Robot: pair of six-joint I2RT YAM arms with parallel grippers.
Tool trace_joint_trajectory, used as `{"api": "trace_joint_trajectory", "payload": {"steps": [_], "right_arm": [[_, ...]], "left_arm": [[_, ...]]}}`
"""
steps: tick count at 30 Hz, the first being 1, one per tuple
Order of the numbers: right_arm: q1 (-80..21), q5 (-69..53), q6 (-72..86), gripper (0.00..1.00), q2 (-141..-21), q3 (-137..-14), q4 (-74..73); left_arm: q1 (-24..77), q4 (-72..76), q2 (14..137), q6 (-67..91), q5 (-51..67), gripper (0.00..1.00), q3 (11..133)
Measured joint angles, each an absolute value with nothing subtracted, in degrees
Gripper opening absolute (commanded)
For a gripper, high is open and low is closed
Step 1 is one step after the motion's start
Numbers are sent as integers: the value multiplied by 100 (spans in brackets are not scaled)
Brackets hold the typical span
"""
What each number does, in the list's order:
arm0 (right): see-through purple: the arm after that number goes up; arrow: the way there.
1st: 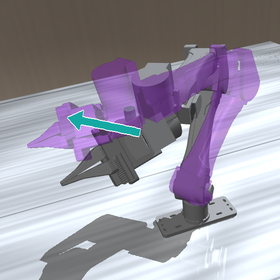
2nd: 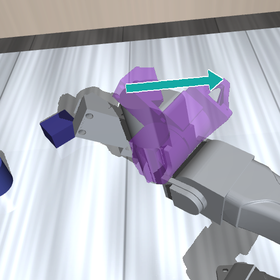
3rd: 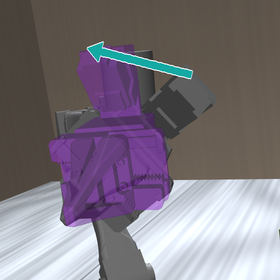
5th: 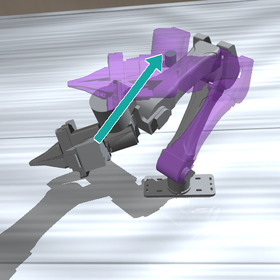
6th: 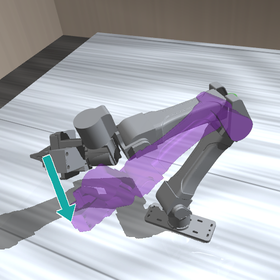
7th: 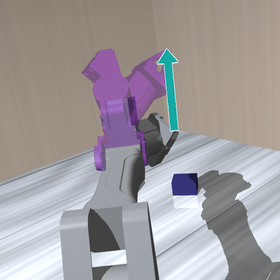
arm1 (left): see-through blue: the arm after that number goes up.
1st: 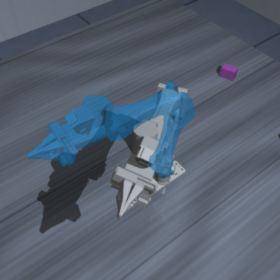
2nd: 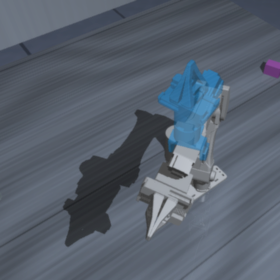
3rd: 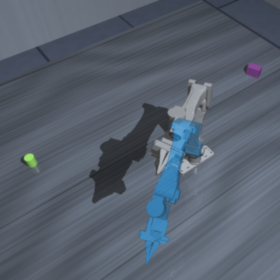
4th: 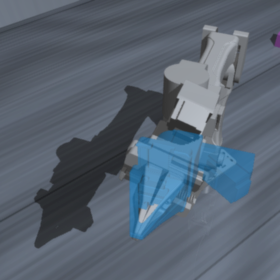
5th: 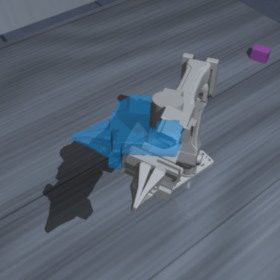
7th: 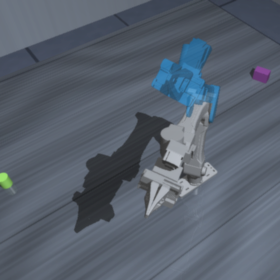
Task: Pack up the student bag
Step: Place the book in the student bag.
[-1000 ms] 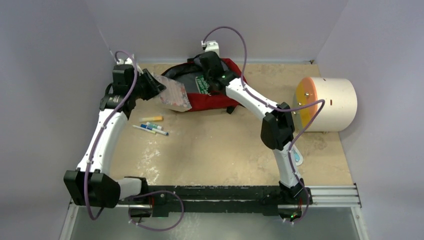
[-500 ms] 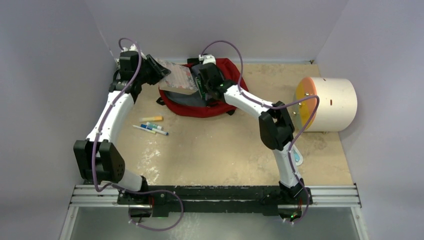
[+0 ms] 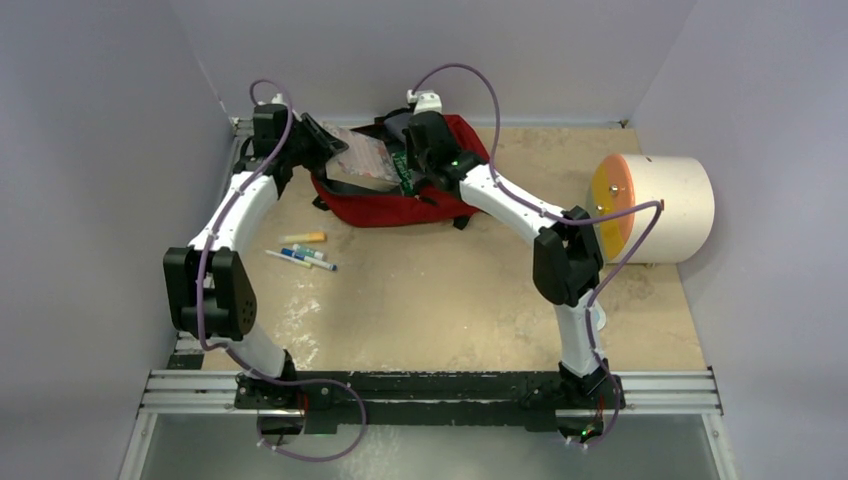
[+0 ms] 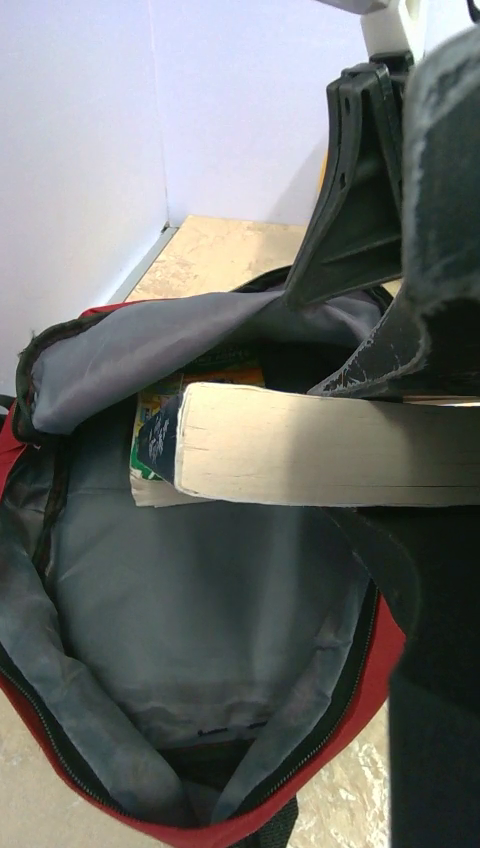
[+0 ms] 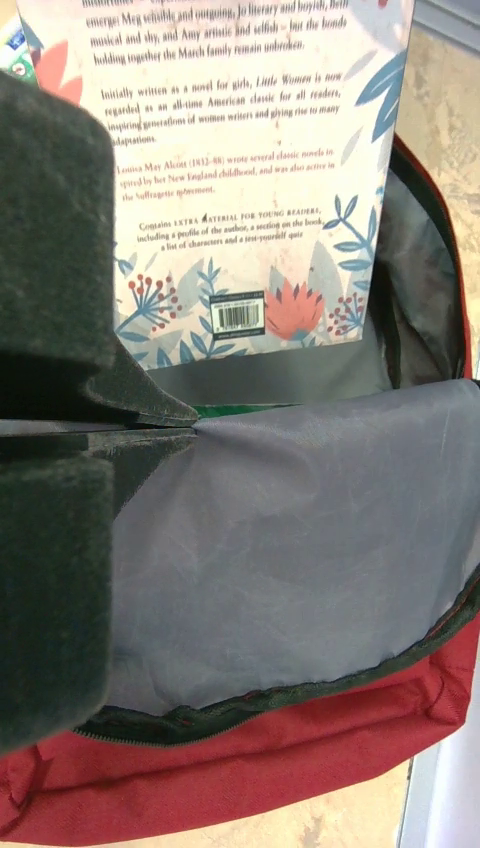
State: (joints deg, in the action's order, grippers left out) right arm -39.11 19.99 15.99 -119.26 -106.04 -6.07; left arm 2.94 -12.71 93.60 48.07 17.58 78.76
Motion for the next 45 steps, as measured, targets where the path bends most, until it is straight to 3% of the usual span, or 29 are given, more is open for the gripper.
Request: {"api": "trace_joint_trajectory", "payload": {"steps": [28, 45], "right_arm": [[-3894, 1850, 1708, 0, -11883, -10447, -257], [-3894, 1846, 1704, 0, -11874, -10346, -172]], "left_arm": [[325, -80, 10892, 6145, 2880, 0, 8197], [620, 1400, 12020, 6925, 3151, 0, 8337]]}}
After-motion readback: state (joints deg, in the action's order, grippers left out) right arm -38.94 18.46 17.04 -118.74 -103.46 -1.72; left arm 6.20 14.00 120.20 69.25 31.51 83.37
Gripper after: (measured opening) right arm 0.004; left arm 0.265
